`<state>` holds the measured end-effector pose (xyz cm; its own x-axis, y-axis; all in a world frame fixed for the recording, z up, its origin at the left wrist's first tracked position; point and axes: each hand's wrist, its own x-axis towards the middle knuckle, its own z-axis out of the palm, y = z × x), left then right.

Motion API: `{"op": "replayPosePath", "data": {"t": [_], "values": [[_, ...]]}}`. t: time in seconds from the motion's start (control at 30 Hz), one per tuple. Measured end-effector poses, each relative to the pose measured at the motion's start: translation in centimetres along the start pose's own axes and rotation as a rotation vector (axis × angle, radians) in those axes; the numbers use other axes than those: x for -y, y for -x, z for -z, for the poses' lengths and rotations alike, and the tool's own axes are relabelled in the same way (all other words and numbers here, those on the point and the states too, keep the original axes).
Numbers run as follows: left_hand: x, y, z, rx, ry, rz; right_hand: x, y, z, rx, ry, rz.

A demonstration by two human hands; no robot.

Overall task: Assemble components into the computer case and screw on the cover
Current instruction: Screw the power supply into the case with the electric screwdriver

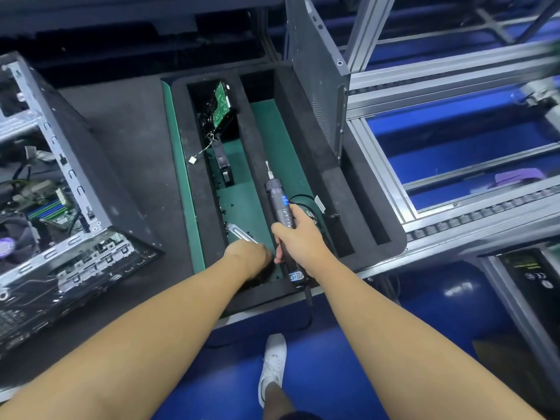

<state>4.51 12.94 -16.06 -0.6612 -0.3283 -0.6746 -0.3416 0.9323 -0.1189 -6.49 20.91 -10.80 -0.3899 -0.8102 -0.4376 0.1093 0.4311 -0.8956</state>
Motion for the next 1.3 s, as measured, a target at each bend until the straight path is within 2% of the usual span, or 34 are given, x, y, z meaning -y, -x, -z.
{"op": "replayPosePath", "data": {"t": [0.23, 0.43, 0.5, 0.67, 0.7, 0.8, 0.87, 1.07, 1.3], "values": [[0.0, 0.3, 0.5, -0.024, 0.026, -0.045, -0.1, -0.4, 0.0, 0.001, 0.005, -0.027], [0.4, 0.1, 0.7, 0.068, 0.181, -0.026, -0.3, -0.6, 0.2, 0.019, -0.003, -0.021], [1.0, 0.2, 1.1, 0.026, 0.366, -0.011, -0.3, -0.6, 0.2, 0.027, -0.004, -0.022], [4.0, 1.5, 3.4, -0.284, 0.901, 0.117, 0.0, -0.2, 0.4, 0.033, 0.004, -0.030], [4.8, 1.9, 3.8, -0.337, 1.114, 0.150, 0.0, 0.1, 0.5, 0.029, 0.005, -0.022], [6.1, 4.0, 4.4, -0.500, 1.950, 0.205, 0.2, 1.6, 0.3, 0.034, 0.012, 0.016], [6.3, 5.5, 4.6, -0.583, 2.279, 0.202, 0.4, 3.1, -0.3, 0.066, 0.024, 0.026], [4.7, 9.7, 4.6, -0.695, 2.651, 0.030, 2.3, 7.7, -2.7, 0.148, 0.103, 0.111], [4.5, 16.6, 5.2, -0.759, 2.802, -0.193, 4.6, 14.6, -4.9, 0.102, 0.176, 0.200]]}}
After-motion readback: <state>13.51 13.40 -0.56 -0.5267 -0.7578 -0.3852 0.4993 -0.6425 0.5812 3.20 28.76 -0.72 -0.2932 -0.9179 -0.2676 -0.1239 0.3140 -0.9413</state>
